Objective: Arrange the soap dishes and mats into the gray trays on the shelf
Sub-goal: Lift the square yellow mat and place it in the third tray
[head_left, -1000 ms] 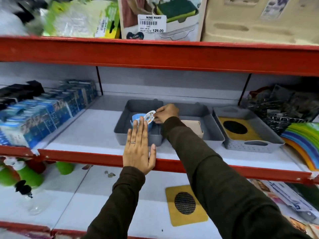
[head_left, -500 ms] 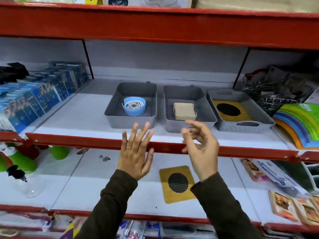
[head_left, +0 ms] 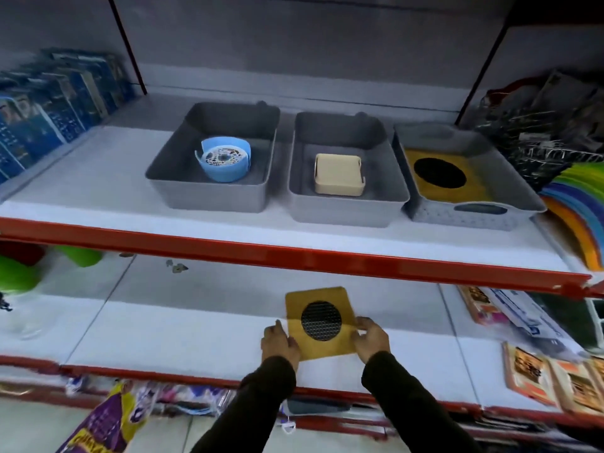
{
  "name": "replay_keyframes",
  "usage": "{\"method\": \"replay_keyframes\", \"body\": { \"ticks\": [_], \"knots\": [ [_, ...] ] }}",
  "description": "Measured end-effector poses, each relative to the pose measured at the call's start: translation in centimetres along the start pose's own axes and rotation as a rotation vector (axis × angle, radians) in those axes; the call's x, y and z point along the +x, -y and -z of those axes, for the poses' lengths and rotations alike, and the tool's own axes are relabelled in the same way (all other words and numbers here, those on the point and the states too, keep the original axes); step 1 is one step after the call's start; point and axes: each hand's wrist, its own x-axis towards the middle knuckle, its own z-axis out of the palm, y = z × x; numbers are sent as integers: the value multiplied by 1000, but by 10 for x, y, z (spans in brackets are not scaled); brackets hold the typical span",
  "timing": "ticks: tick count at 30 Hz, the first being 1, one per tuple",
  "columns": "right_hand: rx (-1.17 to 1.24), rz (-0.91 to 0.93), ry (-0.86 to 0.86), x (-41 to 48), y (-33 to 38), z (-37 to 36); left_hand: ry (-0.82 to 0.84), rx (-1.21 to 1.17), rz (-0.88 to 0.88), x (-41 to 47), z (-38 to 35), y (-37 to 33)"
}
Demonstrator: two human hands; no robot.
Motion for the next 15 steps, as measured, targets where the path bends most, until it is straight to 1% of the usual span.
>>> {"method": "replay_keyframes", "body": {
  "ticks": [3, 6, 8, 10, 12, 15],
  "knots": [
    [41, -63, -6, 11, -3, -2, 2, -198, 95, 8, -4, -5],
    [66, -129, 10, 13, -8, 3, 66, -351, 209, 14, 1, -7],
    [92, -153, 20, 9, -12, 8, 112, -504, 271, 12, 7, -5],
    [136, -149, 17, -3, -17, 16, 101, -643, 287, 0, 12, -2],
    [230, -122, 9, -23, -18, 26, 74, -761, 286, -20, 21, 2],
    [392, -47, 12, -62, -14, 41, 40, -876, 194, -56, 42, 9]
  ]
}}
